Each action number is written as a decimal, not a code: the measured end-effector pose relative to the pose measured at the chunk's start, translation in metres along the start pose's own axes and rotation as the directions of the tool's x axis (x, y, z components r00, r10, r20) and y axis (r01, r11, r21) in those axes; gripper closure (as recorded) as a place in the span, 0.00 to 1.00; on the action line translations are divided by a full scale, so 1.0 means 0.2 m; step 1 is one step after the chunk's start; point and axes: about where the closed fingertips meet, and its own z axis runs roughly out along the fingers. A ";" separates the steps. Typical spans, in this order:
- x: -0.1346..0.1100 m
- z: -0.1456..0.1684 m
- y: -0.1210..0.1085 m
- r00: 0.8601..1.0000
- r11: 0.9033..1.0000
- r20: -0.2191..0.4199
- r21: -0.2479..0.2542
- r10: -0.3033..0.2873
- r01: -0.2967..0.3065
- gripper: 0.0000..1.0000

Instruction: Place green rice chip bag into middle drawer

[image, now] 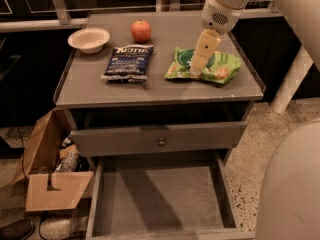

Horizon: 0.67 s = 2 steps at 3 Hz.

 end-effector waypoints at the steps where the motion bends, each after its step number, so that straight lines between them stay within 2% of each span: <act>1: 0.01 0.06 -0.07 1.000 1.000 -0.021 0.000 0.006 -0.006 0.00; 2: 0.04 0.09 -0.17 0.999 1.000 -0.035 0.016 0.020 -0.020 0.00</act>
Offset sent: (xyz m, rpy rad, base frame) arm 0.0502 -0.0361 -0.0060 -0.0613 0.0220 -0.0524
